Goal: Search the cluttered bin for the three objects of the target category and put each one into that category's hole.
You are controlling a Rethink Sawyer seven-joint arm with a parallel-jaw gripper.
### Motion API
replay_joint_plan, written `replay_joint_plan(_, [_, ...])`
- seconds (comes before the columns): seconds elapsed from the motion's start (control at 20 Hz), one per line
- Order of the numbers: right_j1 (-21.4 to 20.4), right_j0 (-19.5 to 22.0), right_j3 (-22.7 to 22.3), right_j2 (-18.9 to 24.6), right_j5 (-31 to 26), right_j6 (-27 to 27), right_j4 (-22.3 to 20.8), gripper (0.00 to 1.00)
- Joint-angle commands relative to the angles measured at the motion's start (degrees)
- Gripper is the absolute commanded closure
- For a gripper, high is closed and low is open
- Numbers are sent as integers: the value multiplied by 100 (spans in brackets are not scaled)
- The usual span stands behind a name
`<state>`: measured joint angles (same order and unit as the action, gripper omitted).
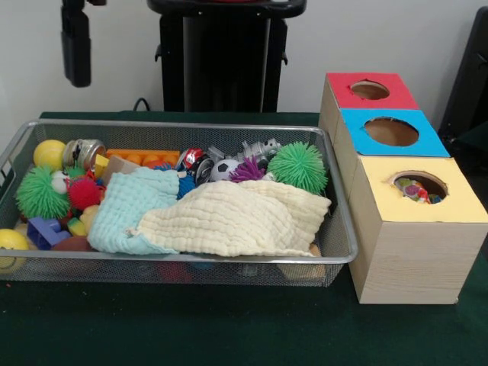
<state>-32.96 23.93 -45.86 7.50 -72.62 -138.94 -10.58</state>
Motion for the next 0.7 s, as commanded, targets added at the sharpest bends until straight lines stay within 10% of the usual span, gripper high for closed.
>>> replay_joint_plan(0.05, [-147,187,-1705,278,378,1450,-101,100])
replay_joint_plan(0.7, [-626,46,-3069,217,961,577,40,100])
